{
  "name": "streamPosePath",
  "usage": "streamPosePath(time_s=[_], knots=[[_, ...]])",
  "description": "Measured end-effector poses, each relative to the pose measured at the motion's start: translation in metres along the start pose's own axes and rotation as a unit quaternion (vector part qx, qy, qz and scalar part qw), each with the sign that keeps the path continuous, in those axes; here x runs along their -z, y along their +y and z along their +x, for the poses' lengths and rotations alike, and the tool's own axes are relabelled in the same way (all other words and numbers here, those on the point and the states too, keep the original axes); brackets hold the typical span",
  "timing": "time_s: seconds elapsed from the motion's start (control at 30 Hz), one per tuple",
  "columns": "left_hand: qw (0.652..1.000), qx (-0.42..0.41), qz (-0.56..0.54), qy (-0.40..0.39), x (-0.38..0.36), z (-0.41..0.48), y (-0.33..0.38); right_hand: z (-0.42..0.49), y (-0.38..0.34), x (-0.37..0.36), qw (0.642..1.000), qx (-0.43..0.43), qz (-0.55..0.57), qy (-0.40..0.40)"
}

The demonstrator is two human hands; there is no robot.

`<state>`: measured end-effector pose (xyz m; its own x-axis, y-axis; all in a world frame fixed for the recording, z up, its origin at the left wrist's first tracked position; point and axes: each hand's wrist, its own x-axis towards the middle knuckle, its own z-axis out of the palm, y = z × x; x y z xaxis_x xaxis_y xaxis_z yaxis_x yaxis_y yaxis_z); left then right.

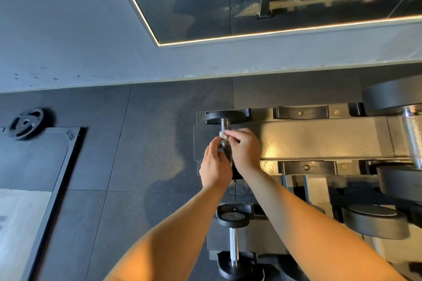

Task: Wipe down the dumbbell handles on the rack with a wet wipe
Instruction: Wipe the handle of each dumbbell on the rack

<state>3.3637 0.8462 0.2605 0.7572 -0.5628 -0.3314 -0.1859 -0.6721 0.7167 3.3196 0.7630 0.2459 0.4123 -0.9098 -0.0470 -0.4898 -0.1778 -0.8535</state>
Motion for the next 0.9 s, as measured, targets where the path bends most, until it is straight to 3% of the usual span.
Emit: streamPosePath(time_s=[0.13, 0.23, 0.57, 0.73, 0.9], knots=[[1.0, 0.001, -0.014, 0.008, 0.0, 0.0, 0.0, 0.01, -0.011, -0.008, 0.998, -0.041, 0.019, 0.032], [1.0, 0.0, -0.018, 0.007, -0.001, 0.0, -0.002, -0.004, -0.003, -0.006, 0.999, -0.025, 0.014, 0.019], [1.0, 0.013, -0.016, 0.019, -0.002, -0.001, 0.0, -0.038, 0.022, 0.015, 0.994, -0.054, -0.002, -0.099], [1.0, 0.01, -0.01, 0.022, -0.001, 0.0, 0.001, -0.001, 0.001, 0.006, 0.992, -0.098, 0.083, -0.019], [0.999, 0.008, -0.013, 0.028, -0.001, 0.0, 0.001, 0.01, -0.01, 0.003, 0.981, -0.158, 0.102, -0.044]])
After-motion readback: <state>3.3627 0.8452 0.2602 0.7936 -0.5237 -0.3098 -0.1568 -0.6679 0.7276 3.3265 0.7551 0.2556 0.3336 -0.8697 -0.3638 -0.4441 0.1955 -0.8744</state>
